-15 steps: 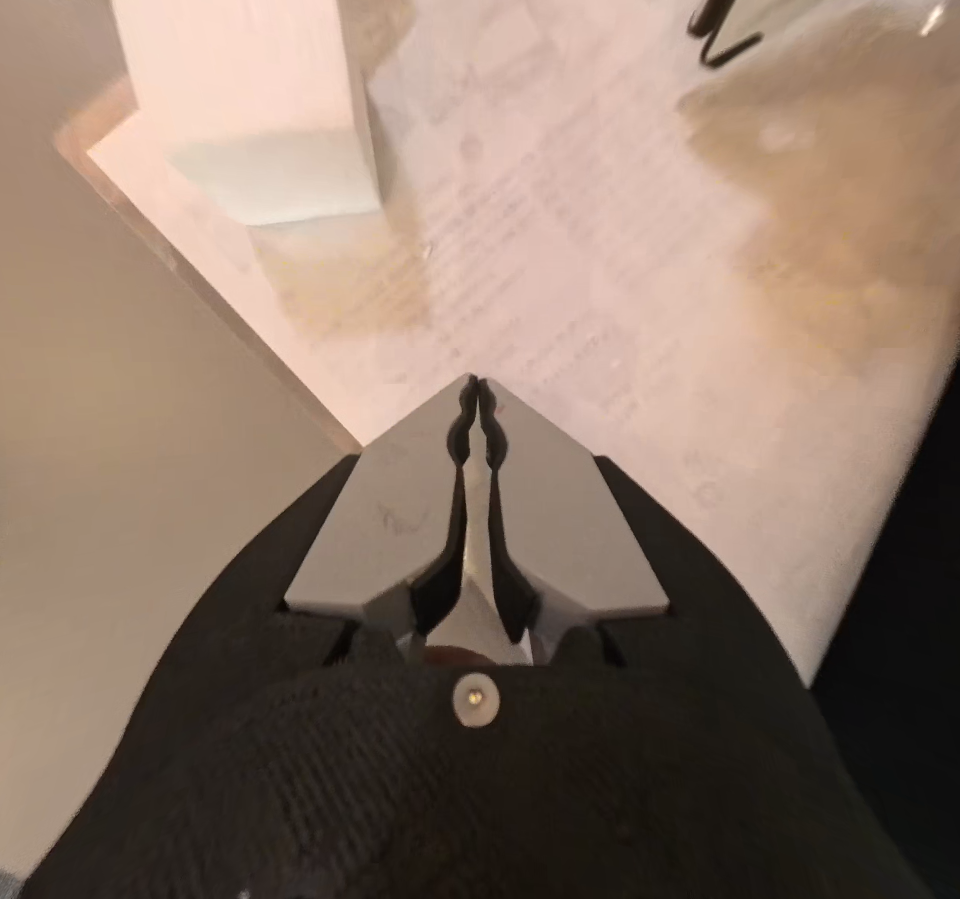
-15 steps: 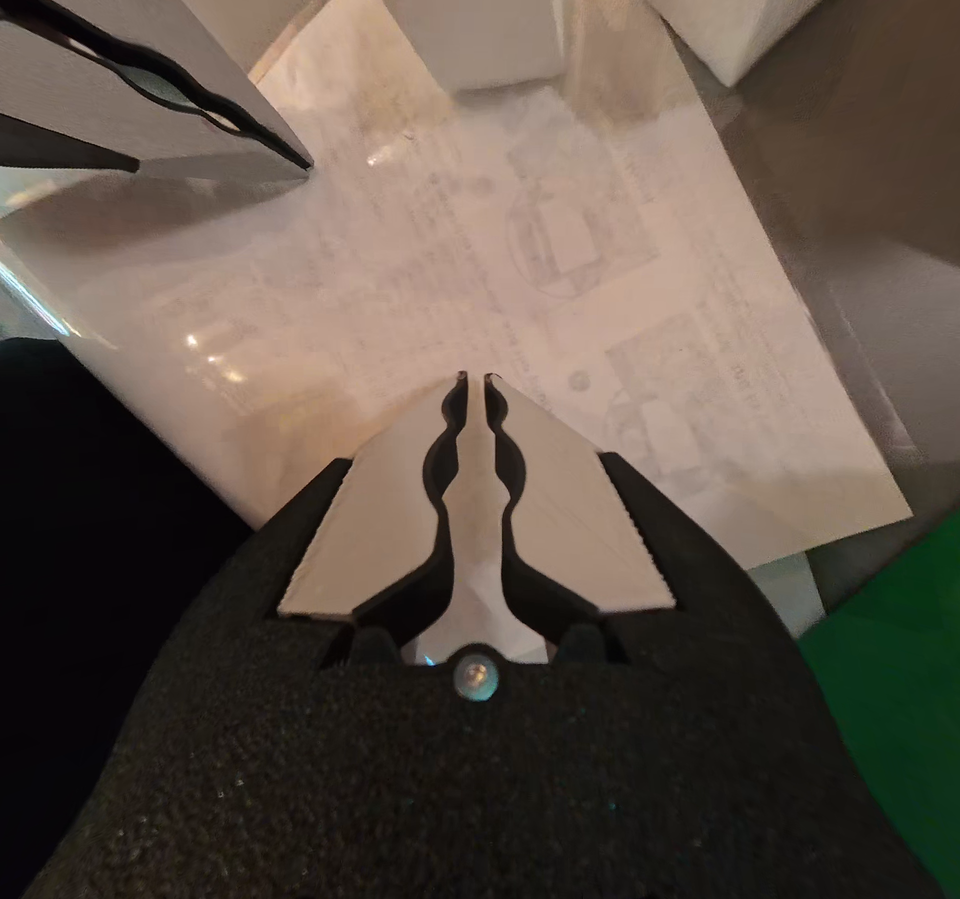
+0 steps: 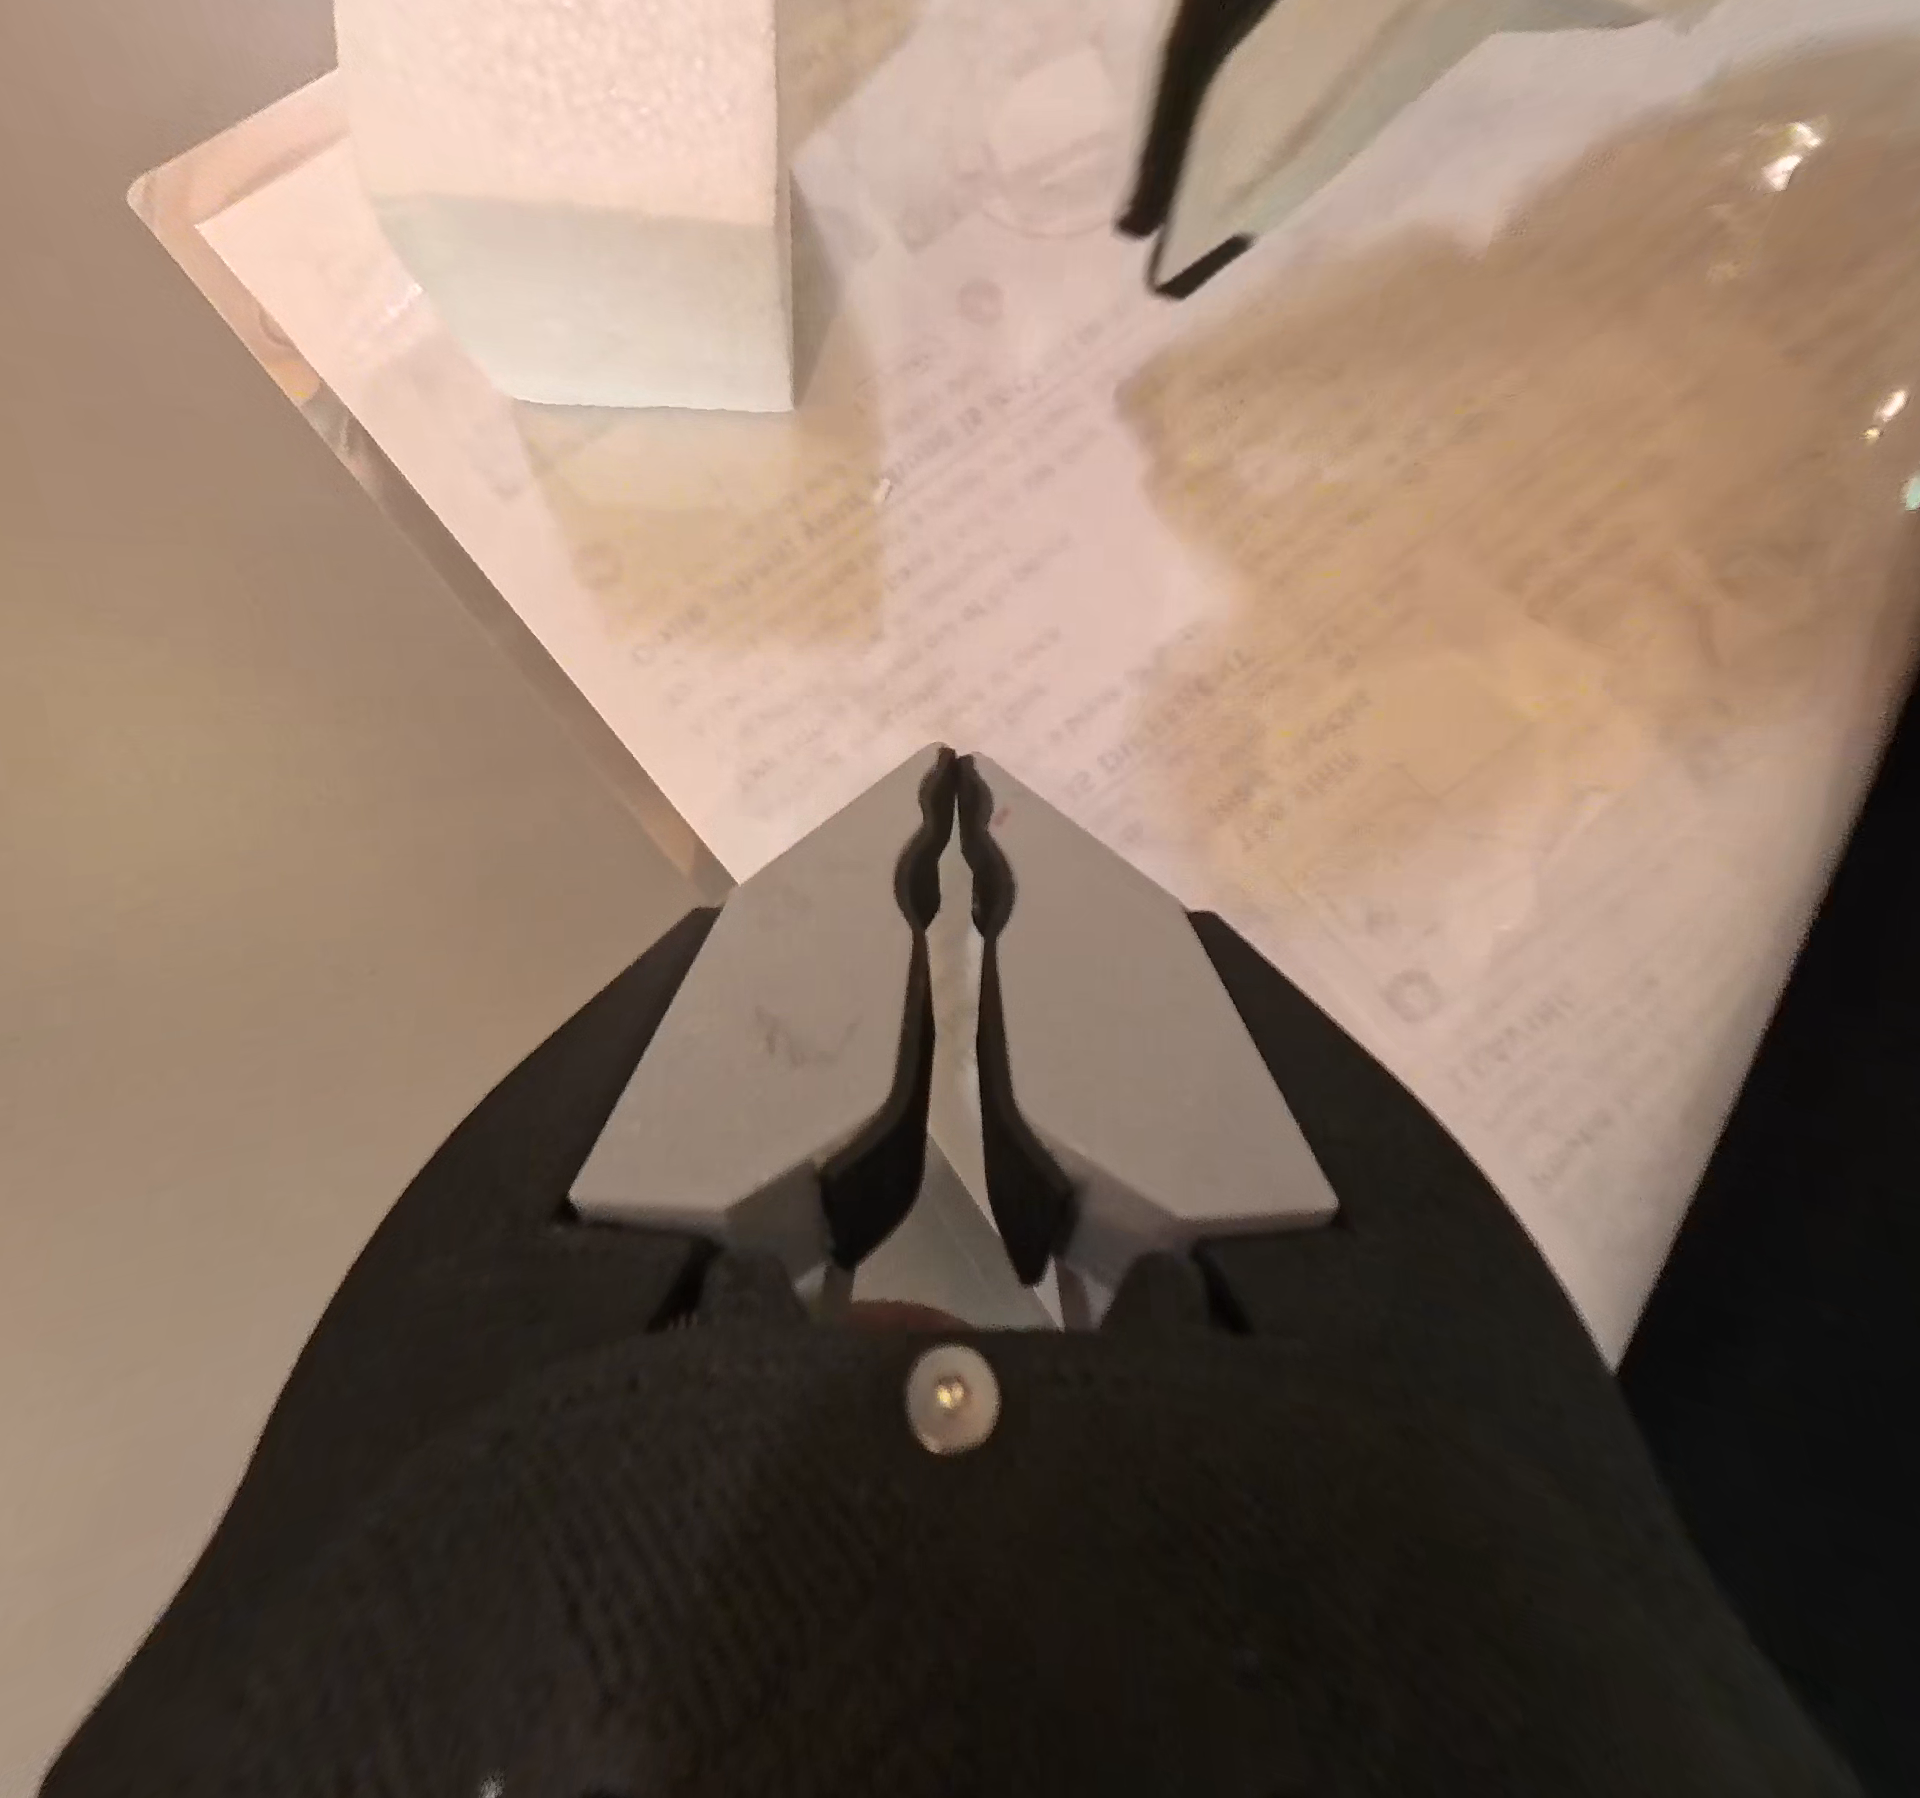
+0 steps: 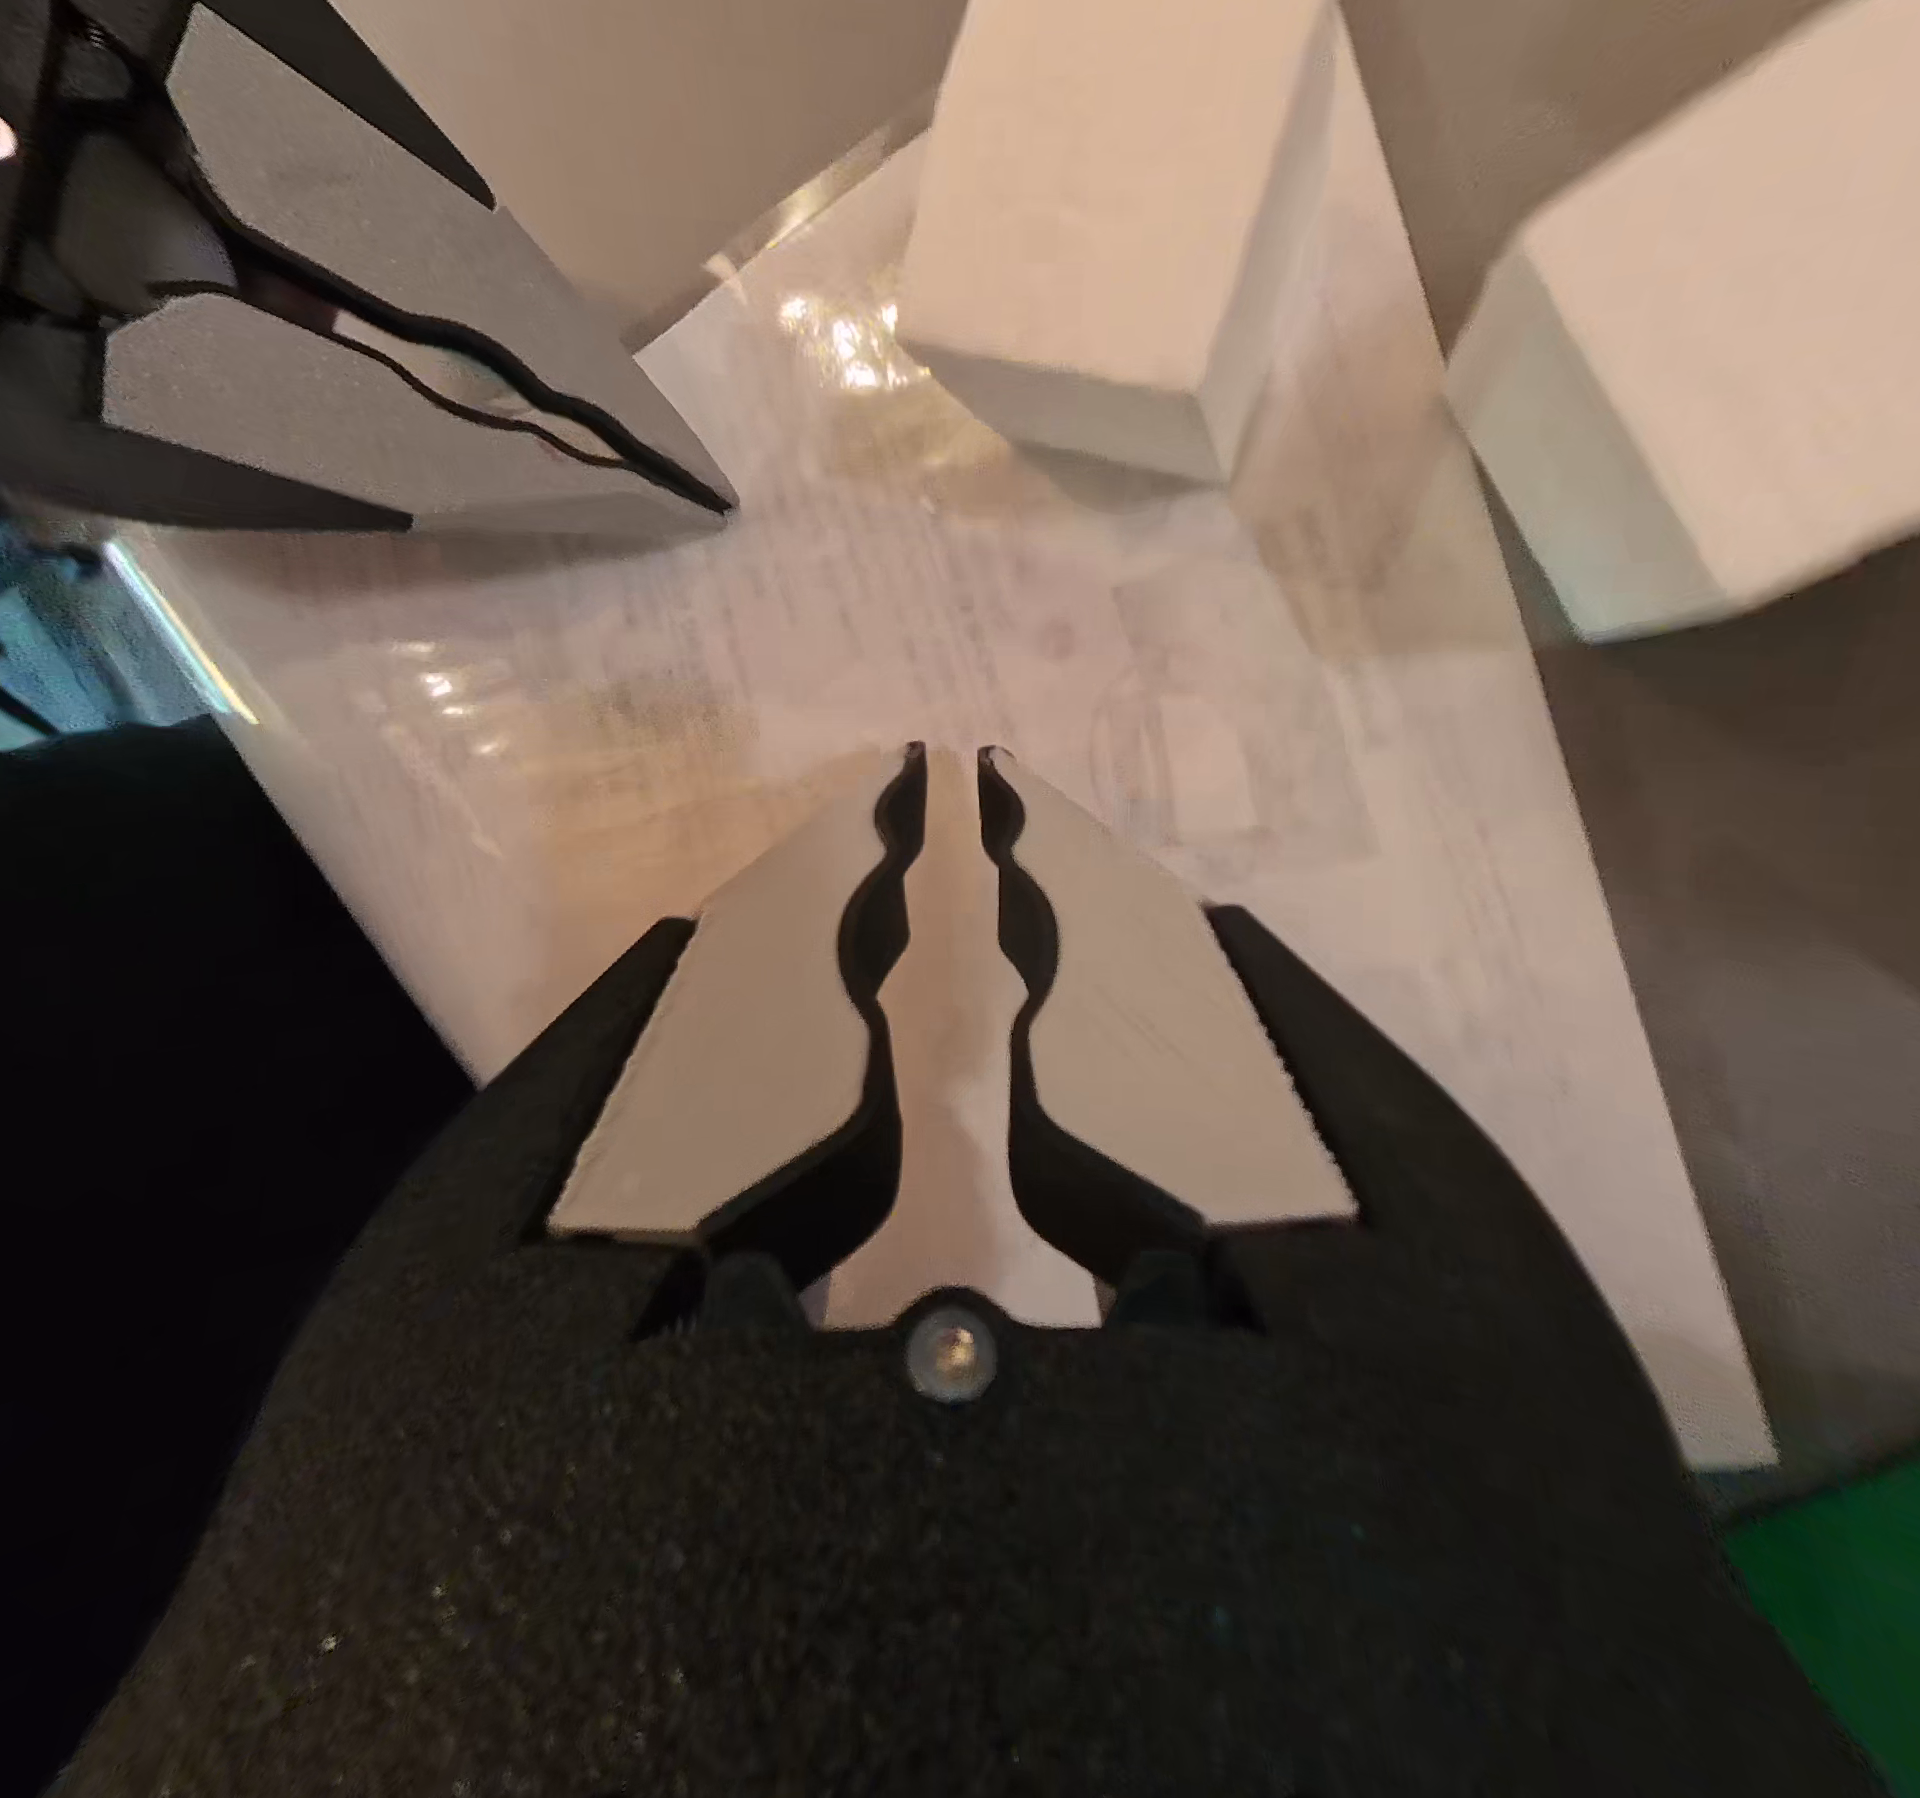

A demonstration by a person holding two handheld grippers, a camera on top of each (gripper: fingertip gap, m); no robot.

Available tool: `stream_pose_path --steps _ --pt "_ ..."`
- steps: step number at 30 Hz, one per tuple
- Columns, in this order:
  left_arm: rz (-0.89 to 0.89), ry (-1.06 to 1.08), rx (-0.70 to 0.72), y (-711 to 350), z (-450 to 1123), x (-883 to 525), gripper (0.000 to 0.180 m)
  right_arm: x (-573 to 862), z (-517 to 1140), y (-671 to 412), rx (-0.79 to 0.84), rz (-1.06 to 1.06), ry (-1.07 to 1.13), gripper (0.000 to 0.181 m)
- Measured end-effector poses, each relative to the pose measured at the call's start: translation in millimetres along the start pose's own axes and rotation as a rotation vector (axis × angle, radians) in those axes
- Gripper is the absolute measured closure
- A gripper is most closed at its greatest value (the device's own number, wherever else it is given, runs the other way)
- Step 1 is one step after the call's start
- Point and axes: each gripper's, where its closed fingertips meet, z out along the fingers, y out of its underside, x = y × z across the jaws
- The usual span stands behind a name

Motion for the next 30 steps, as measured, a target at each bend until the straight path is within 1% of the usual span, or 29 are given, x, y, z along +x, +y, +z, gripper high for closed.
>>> stream_pose_path --steps 3,4,7,9,10,13,16,20,26,30 --pt "0.0 -0.011 0.001 0 0 0 0.18 7 17 -24 -0.055 -0.061 0.027 0.178" --pt "-0.006 -0.014 0.005 0 0 0 0.18 13 20 -38 -0.048 -0.081 0.056 0.178" --pt "-0.029 -0.024 0.019 1 0 1 0.18 28 9 -96 0.108 -0.093 0.171 0.181" --pt "-0.038 -0.026 0.019 2 -1 2 0.18 24 -2 -120 0.197 -0.063 0.165 0.177" --pt "-0.042 -0.027 0.022 3 -1 3 0.18 20 -5 -123 0.209 -0.058 0.14 0.176" --pt "-0.056 -0.029 0.032 4 -2 4 0.18 17 -2 -102 0.166 -0.063 0.134 0.164" --pt "-0.055 -0.026 0.03 6 -3 5 0.18 17 1 -65 0.105 -0.046 0.132 0.164" --pt "-0.056 -0.02 0.031 6 -3 5 0.18 13 -4 -31 0.081 0.011 0.095 0.165" --pt "-0.055 -0.021 0.019 6 -3 5 0.18 18 -1 -5 0.058 0.068 0.076 0.164" --pt "-0.051 -0.036 0.012 8 -3 6 0.18 17 3 -1 0.046 0.065 0.068 0.164"
